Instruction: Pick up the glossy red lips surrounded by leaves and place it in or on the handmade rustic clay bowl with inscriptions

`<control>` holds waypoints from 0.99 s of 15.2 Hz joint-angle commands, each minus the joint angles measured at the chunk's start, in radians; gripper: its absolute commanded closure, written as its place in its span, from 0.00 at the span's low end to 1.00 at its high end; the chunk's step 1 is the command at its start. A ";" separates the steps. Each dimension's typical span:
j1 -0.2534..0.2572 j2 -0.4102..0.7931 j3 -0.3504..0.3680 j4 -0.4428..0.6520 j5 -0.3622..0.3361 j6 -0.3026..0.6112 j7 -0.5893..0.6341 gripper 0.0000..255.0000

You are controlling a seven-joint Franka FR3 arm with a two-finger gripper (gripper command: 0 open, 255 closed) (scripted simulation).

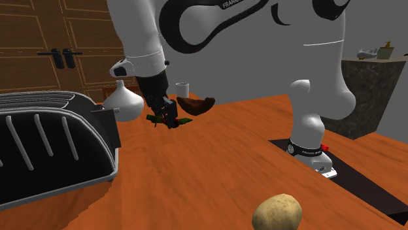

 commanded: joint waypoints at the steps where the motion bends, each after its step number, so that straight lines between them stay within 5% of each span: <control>1: 0.000 -0.005 0.000 0.019 0.002 -0.024 -0.006 1.00; 15: 0.005 -0.018 0.003 0.190 0.009 -0.203 -0.042 1.00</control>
